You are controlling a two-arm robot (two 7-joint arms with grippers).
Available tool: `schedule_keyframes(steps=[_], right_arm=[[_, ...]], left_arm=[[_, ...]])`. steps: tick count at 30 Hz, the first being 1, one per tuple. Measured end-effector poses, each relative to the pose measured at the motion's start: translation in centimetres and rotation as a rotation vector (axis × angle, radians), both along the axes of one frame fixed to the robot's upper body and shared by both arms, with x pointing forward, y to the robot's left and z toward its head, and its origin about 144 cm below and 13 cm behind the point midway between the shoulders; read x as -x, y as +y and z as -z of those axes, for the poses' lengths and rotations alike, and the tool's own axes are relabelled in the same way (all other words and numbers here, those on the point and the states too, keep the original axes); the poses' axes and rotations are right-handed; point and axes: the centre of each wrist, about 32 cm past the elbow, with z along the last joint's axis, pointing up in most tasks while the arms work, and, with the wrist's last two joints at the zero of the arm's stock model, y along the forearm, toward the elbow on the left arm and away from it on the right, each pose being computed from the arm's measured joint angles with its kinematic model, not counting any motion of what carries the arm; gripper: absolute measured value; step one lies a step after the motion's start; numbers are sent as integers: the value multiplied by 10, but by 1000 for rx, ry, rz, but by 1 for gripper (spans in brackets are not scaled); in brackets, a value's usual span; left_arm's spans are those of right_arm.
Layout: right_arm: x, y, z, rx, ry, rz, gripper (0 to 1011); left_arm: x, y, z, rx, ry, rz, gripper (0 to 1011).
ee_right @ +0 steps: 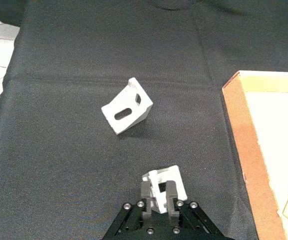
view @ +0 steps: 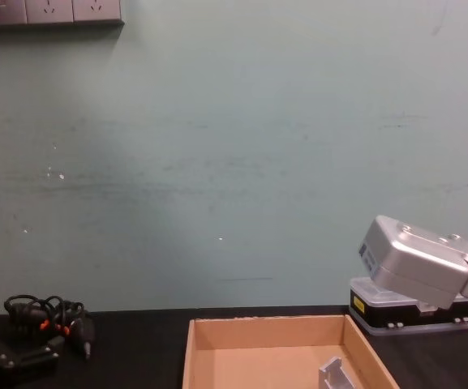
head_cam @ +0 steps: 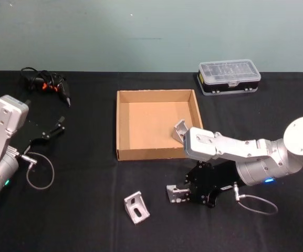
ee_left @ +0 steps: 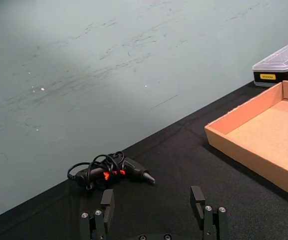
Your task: Use one hand to pick up the angle iron from the table and place it into the box.
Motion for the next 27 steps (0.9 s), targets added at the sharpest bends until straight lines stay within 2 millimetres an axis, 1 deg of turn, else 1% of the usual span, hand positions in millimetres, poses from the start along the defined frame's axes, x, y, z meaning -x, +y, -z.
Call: schedule_keyframes(steps=[1,2,4,5,6,12,17,23,27], right_arm=[[0,0,0,0,0,0,205],[0,0,0,-1,0,0,149],[0,0,0,-2,-1,1,95],[0,0,0,-3,-2,1,95],[0,0,1,-5,-2,1,66],[1,0,2,-13,-5,4,66],[7,-3,-1,-54,-22,27,66],[18,-13,-14,-152,-80,96,66],[26,-21,-25,-241,-146,177,66]], left_arm=[[0,0,0,0,0,0,1000],[0,0,0,0,0,0,1000],[0,0,0,0,0,0,1000],[0,0,0,0,0,0,1000],[0,0,0,0,0,0,1000],[0,0,0,0,0,0,1000],[0,0,0,0,0,0,1000],[0,0,0,0,0,0,1000],[0,0,0,0,0,0,1000]])
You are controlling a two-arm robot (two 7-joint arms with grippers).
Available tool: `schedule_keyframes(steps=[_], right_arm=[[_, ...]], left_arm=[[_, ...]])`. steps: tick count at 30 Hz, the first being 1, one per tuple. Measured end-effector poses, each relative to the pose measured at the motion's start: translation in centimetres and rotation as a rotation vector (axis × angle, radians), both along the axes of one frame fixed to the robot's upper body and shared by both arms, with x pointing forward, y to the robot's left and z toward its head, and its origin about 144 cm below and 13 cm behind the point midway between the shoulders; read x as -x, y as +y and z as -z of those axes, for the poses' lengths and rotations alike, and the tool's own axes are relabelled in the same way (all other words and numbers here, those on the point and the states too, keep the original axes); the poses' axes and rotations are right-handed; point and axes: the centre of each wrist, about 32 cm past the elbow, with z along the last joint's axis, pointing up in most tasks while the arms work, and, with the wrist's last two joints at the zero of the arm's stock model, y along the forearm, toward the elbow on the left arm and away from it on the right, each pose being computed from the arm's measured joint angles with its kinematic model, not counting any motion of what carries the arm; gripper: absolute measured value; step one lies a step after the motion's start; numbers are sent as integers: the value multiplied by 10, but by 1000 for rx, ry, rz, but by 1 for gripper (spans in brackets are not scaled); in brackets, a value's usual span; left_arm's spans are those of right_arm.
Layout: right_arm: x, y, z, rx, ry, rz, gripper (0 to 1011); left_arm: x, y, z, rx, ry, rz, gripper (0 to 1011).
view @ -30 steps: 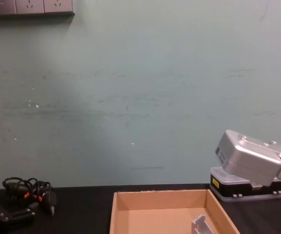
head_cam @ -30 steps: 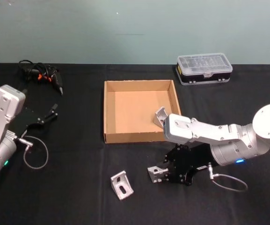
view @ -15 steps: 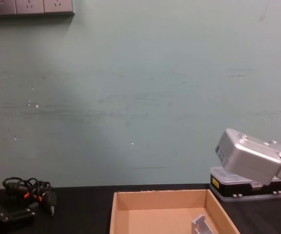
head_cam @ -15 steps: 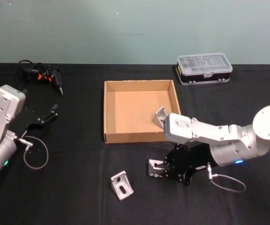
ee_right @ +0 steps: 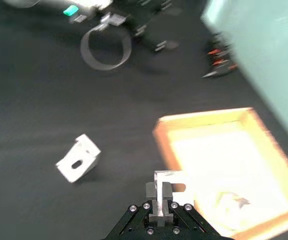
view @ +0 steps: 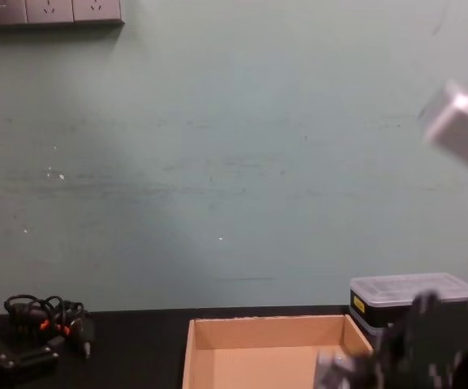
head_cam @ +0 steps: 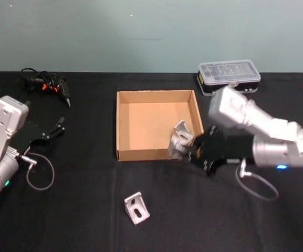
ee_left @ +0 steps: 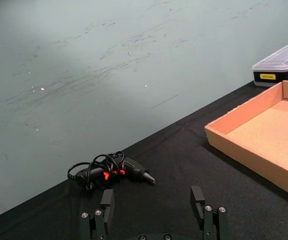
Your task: Use one hand to pick up the angle iron from the table and place it into the box.
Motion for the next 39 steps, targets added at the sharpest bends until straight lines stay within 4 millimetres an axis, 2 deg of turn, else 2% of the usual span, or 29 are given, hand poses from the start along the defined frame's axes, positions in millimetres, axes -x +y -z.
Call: schedule_keyframes(steps=[5,11,19,25,39], right_arm=[[5,-5,-8,-92,-91,137,66],[1,-3,-10,-166,-139,280,66],[-22,1,-2,-211,-127,414,66],[-51,6,8,-224,-81,480,66],[-96,19,31,-184,14,508,66]], left_arm=[[0,0,0,0,0,0,1000],[0,0,0,0,0,0,1000],[0,0,0,0,0,0,1000],[0,0,0,0,0,0,1000],[0,0,0,0,0,0,1000]])
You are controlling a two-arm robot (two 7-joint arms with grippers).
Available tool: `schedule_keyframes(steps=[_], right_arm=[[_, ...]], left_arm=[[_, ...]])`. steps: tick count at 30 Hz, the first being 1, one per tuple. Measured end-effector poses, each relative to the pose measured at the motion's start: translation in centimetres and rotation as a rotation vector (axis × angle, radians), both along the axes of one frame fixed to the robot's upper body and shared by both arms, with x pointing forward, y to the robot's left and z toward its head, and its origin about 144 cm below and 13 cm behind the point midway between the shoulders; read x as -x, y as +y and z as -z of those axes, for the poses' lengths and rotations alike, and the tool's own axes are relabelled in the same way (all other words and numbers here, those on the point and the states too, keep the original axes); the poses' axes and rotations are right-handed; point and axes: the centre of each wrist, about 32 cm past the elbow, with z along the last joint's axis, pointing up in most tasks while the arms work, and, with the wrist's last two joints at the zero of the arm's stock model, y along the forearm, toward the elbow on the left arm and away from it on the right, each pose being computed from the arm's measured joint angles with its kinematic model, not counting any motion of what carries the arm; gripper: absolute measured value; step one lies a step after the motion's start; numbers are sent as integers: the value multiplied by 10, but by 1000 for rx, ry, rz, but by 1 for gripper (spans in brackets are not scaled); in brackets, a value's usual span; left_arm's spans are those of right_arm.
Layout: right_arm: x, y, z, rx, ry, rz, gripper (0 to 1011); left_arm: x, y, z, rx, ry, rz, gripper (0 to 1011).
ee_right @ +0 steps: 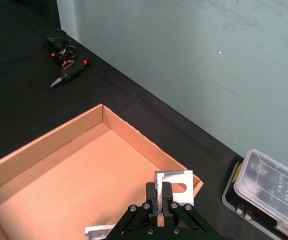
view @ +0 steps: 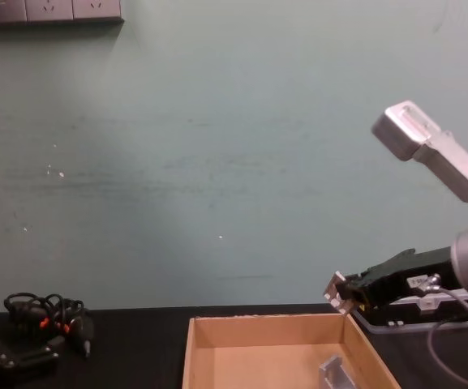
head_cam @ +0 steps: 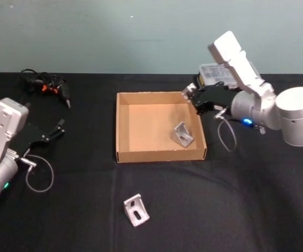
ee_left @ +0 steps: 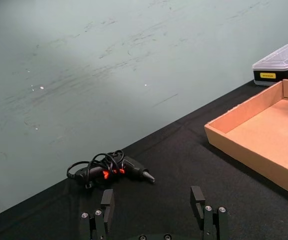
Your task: Use one hand to pick up the angle iron from the table and place it into the box.
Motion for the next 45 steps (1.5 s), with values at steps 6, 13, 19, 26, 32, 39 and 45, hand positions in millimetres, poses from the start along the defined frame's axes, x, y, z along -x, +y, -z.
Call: schedule_keyframes(steps=[6,13,19,26,32,39,45], right_arm=[[-14,4,9,9,31,-15,66],[-24,9,15,20,55,-35,66],[-30,11,19,23,72,-47,66],[-32,13,23,24,89,-56,79],[-32,11,25,18,86,-55,203],[-25,5,23,-2,64,-49,426],[-10,-5,14,-29,21,-55,651]], left_arm=[[0,0,0,0,0,0,1000],[0,0,0,0,0,0,1000],[0,0,0,0,0,0,1000],[0,0,0,0,0,0,1000],[0,0,0,0,0,0,1000],[0,0,0,0,0,0,1000],[0,0,0,0,0,0,1000]])
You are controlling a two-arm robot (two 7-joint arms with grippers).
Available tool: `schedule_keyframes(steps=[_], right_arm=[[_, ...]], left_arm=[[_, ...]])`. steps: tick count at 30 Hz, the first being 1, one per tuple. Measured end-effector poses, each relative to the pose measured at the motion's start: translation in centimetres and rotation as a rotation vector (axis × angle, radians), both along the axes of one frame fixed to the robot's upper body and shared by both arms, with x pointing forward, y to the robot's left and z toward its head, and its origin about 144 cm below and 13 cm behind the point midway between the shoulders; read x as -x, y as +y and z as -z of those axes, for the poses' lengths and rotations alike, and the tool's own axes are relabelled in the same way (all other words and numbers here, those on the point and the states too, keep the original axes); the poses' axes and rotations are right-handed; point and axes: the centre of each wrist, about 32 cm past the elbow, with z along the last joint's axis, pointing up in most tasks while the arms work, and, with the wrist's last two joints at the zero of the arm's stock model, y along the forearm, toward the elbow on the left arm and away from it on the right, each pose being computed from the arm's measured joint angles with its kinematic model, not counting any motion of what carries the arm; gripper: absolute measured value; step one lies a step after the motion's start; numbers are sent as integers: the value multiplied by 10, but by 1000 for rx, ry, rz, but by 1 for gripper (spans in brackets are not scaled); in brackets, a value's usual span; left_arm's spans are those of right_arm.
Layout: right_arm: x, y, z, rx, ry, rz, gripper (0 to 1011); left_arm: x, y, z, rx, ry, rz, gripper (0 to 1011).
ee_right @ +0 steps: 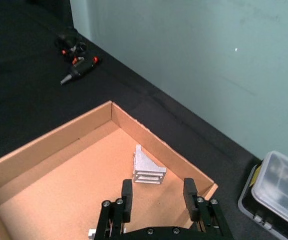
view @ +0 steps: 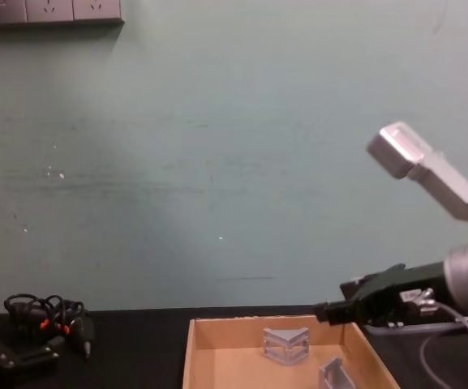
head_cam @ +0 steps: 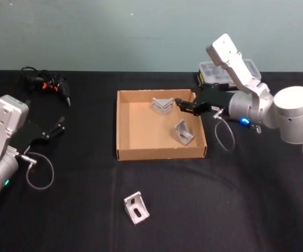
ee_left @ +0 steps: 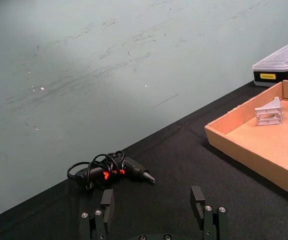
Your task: Use one hand to pick up the angle iron from the table and place it into the box.
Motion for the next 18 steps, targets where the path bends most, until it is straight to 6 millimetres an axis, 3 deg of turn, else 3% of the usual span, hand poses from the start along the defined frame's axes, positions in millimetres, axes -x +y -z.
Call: schedule_keyframes(steps=[10,13,18], right_arm=[[28,-10,-17,6,-52,-93,944],[38,-10,-21,12,-62,-128,998],[59,-8,-24,8,-66,-165,1002]], left_arm=[[0,0,0,0,0,0,1000],[0,0,0,0,0,0,1000],[0,0,0,0,0,0,1000]])
